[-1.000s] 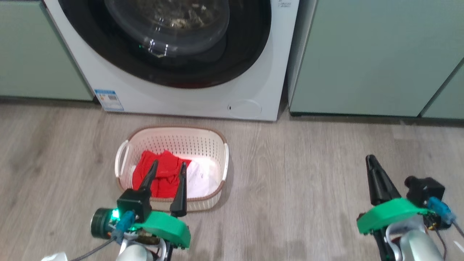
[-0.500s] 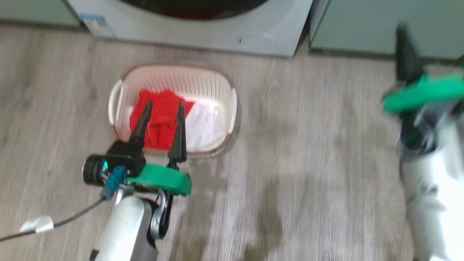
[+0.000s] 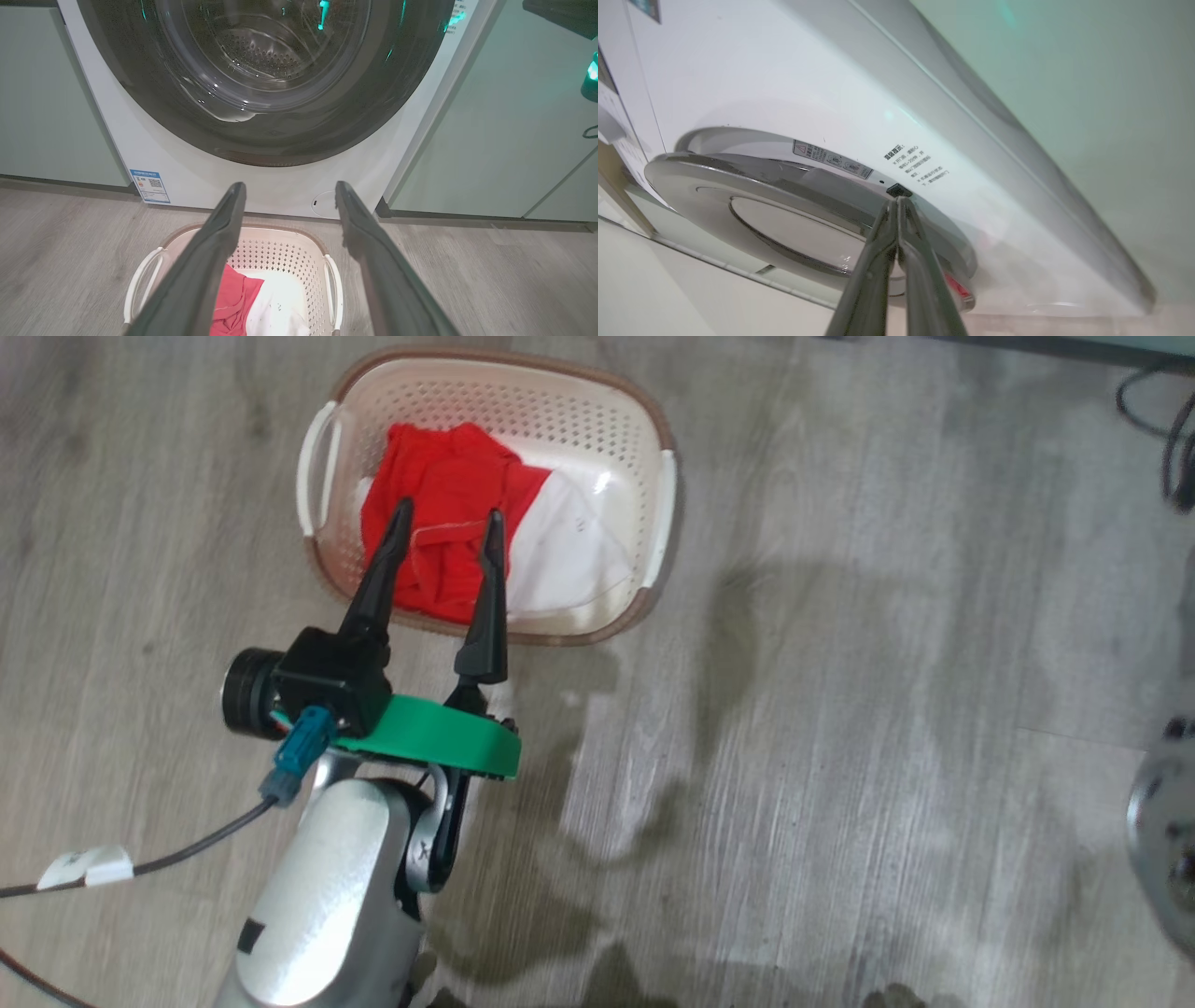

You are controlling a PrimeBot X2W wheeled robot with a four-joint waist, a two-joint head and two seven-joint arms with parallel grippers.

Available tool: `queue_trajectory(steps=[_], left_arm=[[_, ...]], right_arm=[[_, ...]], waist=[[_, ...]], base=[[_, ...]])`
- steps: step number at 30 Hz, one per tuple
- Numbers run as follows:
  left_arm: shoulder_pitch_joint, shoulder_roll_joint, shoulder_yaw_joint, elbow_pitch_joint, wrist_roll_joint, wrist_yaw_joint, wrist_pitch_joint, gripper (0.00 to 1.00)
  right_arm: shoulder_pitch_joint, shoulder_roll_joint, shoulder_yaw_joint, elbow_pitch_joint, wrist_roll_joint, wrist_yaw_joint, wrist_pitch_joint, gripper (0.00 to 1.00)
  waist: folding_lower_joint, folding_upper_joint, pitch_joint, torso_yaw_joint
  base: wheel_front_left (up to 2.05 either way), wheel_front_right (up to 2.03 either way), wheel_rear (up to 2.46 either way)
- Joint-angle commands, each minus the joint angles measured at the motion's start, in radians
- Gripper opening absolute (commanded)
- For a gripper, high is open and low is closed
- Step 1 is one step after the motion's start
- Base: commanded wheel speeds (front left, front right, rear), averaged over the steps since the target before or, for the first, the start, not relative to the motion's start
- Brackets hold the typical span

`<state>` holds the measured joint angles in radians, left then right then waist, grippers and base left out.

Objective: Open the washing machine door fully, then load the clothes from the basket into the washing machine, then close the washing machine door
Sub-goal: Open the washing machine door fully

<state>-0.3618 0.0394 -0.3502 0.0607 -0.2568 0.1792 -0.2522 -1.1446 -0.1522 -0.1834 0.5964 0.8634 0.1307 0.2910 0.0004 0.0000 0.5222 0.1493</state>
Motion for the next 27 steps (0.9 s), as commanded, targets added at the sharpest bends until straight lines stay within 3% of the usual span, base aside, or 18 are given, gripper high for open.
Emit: queue_trajectory(steps=[1, 5, 10, 27], left_arm=[[-0.012, 0.011, 0.025, -0.037, -0.005, 0.005, -0.010, 1.00], [-0.014, 0.011, 0.015, -0.041, -0.015, 0.011, -0.010, 1.00], [-0.022, 0.011, 0.002, -0.060, -0.003, 0.019, -0.010, 1.00], [-0.035, 0.011, -0.053, -0.084, -0.026, 0.056, -0.010, 1.00]], right_arm=[[-0.033, 0.012, 0.002, -0.022, 0.019, 0.000, 0.014, 0.00], [-0.160, 0.020, -0.080, 0.121, 0.085, 0.000, 0.076, 0.00], [-0.317, 0.021, -0.112, 0.259, 0.103, 0.000, 0.140, 0.00], [-0.547, 0.000, -0.120, 0.494, 0.095, 0.000, 0.210, 0.00]], waist=[[-0.0004, 0.0000, 0.013, 0.016], [-0.0004, 0.0000, 0.020, 0.037], [-0.0004, 0.0000, 0.053, 0.060], [-0.0004, 0.0000, 0.101, 0.119]], base=[[0.00, 0.00, 0.00], [0.00, 0.00, 0.00], [0.00, 0.00, 0.00], [0.00, 0.00, 0.00]])
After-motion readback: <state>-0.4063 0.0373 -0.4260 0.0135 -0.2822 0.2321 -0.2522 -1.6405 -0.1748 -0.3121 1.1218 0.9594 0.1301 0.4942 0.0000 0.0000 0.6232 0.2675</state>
